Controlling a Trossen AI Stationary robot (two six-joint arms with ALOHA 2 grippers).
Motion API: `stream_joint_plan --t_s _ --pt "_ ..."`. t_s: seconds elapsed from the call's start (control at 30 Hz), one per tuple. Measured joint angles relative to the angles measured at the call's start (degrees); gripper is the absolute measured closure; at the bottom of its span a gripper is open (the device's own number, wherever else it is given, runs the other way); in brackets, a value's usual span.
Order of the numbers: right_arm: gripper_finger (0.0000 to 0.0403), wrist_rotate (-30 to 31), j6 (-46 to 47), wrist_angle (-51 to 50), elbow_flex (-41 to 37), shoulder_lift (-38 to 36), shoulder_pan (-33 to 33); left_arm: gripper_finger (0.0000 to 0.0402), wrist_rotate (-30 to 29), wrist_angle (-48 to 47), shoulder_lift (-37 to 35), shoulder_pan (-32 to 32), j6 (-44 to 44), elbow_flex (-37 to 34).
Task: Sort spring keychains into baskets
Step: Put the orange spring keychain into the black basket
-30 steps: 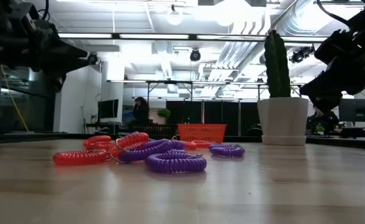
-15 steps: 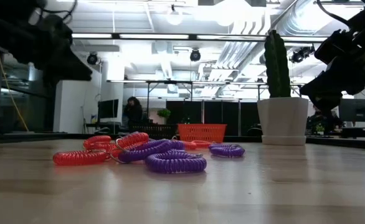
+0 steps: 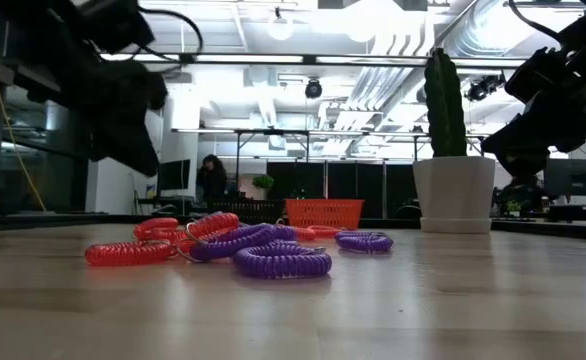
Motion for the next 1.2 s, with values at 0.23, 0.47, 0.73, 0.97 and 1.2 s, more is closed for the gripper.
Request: stream_joint_plan --t_s 0.23,0.47,0.73,0.97,1.2 --pt "0.0391 0.0 0.0 0.0 0.0 0.0 0.0 0.0302 6.7 1.7 10.0 0.0 -11.4 3.6" --pt "0.0391 0.0 0.0 0.0 0.0 0.0 0.0 0.0301 8.0 5.6 15.2 0.0 -19.2 5.9" --pt "0.0391 0.0 0.0 0.1 0.0 0.0 0.0 0.0238 8.6 6.8 18.5 0.0 -24.2 6.0" --pt "0.0391 0.0 0.0 0.1 0.0 0.0 0.0 0.0196 9.4 6.9 21.0 0.0 -24.6 6.0" --pt "0.0391 0.0 0.0 0.1 0.0 0.0 0.0 0.0196 9.9 6.9 22.8 0.0 -25.6 5.9"
